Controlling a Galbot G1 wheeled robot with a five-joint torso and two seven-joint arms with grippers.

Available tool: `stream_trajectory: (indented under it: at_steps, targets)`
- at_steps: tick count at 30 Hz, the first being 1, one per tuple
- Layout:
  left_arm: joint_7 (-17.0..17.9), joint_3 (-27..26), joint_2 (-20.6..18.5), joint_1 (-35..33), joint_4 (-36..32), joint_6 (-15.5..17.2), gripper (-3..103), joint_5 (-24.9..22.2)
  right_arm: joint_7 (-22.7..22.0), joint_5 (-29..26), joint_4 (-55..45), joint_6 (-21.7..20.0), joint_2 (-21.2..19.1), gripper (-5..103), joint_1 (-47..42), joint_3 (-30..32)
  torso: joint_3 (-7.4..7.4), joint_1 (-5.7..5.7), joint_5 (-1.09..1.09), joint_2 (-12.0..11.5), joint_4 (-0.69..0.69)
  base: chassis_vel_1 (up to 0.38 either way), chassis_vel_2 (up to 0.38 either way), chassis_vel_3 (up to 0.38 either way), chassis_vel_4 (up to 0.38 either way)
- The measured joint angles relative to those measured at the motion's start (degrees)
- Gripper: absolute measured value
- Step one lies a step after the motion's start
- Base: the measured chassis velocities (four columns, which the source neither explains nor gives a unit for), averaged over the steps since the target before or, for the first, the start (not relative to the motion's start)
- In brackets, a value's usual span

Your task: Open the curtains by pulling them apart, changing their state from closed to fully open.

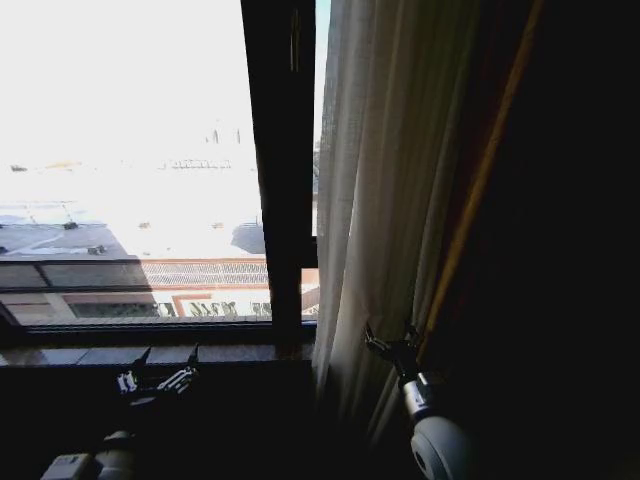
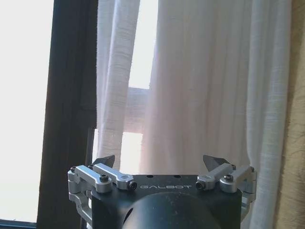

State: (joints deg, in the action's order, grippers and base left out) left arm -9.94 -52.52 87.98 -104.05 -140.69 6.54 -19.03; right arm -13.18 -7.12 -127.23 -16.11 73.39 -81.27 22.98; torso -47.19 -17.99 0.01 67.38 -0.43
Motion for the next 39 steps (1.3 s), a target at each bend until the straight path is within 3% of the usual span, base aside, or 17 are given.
stream_trajectory:
  at_steps: [39]
  targets:
    - [-1.7,-0.3,0.9,-1.5,0.0,-2.4,100,0.1,1.3,3.8,0.9,1.4,0.3,100,-0.3,-0.8,0.00,0.00,0.00,0.0,0.00,0.348,0.357,-0.357,-0.355]
